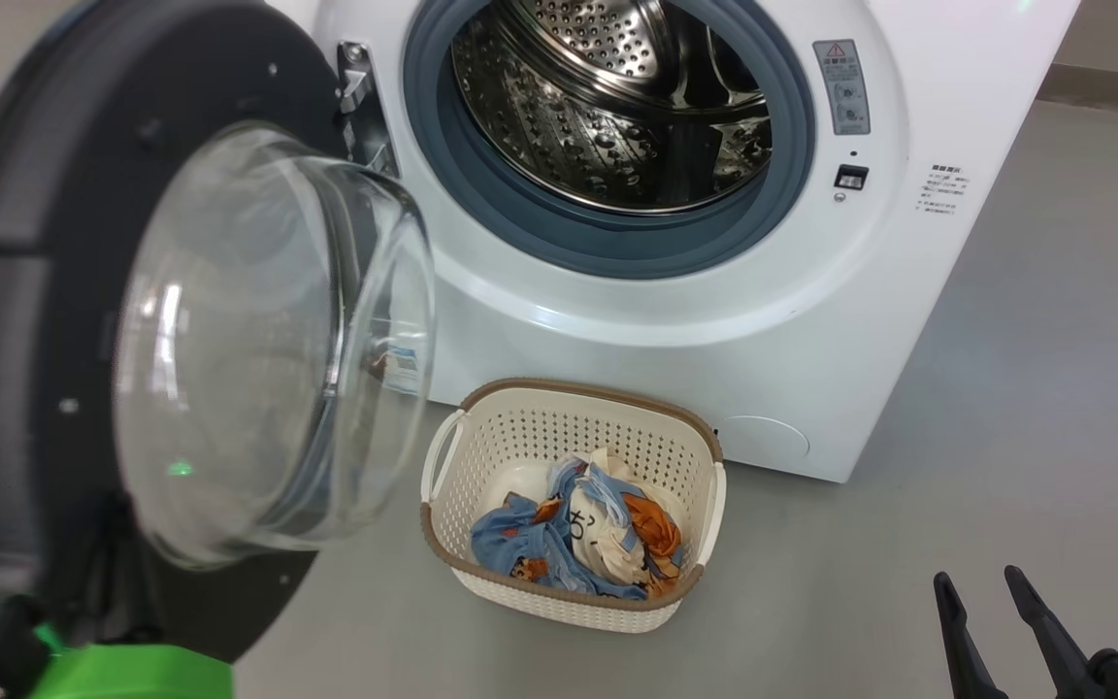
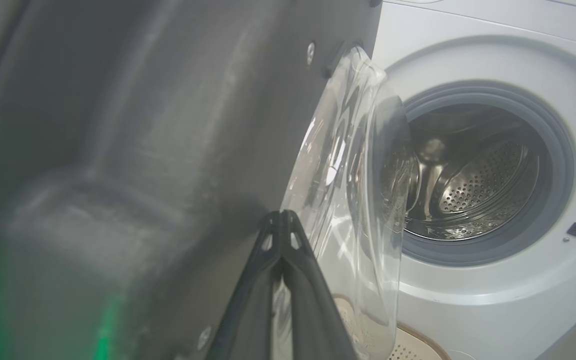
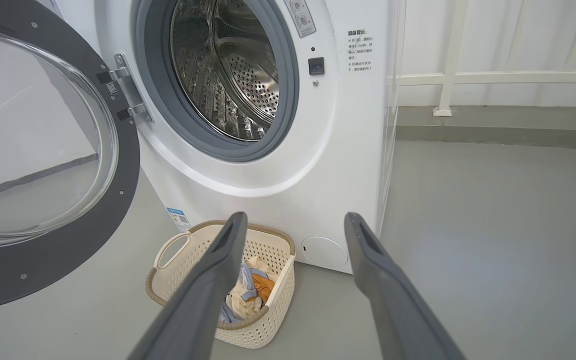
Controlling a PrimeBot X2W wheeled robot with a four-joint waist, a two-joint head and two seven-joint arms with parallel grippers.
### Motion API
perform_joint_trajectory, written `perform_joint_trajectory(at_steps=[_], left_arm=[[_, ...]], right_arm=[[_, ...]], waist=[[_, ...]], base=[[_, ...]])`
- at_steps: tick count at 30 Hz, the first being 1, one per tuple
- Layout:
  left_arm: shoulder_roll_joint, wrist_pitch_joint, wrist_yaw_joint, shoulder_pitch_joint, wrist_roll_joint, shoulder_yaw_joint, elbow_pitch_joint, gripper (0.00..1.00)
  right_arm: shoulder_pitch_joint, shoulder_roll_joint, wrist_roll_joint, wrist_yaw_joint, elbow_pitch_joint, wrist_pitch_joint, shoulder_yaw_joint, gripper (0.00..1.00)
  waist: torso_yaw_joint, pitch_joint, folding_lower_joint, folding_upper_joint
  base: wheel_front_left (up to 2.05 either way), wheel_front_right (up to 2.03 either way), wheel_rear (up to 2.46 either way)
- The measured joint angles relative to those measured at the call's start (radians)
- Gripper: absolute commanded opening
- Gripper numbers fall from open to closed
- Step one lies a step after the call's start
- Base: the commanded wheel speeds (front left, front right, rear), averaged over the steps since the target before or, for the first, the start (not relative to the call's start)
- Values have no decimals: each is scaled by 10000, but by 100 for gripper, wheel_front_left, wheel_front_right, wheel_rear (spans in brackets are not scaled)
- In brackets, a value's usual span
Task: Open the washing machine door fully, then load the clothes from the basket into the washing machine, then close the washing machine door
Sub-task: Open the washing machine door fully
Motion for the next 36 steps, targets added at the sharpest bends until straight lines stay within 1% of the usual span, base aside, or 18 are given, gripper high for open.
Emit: perform_joint_trajectory(at_steps=[3,4,11,13,16,20,22,27,31,33,36], left_arm=[[50,-71,165,-333,-44,654,541,0],[50,-71,165,-333,-44,654,541,0],[357,-104,142,-1035,-171,2232,1666,0],[437,-157,52,-1176,-65,2681,1962,0],[604,-161,-207,-1445,240,3104,2594,0],[817,-161,-433,-1827,479,3733,3590,0],[1014,-161,-652,-1991,652,3954,4123,0],[1298,-159,-1007,-2475,1022,4316,5095,0],[1392,-159,-1208,-2772,1384,4403,5390,0],[1383,-159,-1388,-2898,1496,4449,5432,0],[1183,-159,-1524,-2931,1597,4711,5308,0]], right_arm=[[-2,-67,0,0,0,0,40,100],[-2,-67,0,0,0,0,40,100],[-3,-146,2,0,58,0,140,100],[-2,-144,2,0,77,0,146,100],[-1,-144,17,0,134,0,180,100],[5,-119,38,0,228,0,314,100],[5,-113,56,0,245,0,355,100],[7,-115,61,0,282,2,378,100],[8,-115,61,0,291,2,372,100],[8,-109,61,0,297,0,357,100],[8,-73,61,0,305,0,334,100]], waist=[[-77,45,0,0],[-77,45,0,0],[-366,97,0,0],[-458,89,0,0],[-572,53,0,0],[-730,-38,0,0],[-809,-80,0,0],[-987,-147,0,0],[-1058,-164,0,0],[-1068,-169,0,0],[-1059,-179,0,0]], base=[[0,0,0],[0,0,0],[0,0,0],[0,0,0],[0,0,0],[0,0,0],[0,0,0],[0,0,0],[0,0,0],[0,0,0],[0,0,0]])
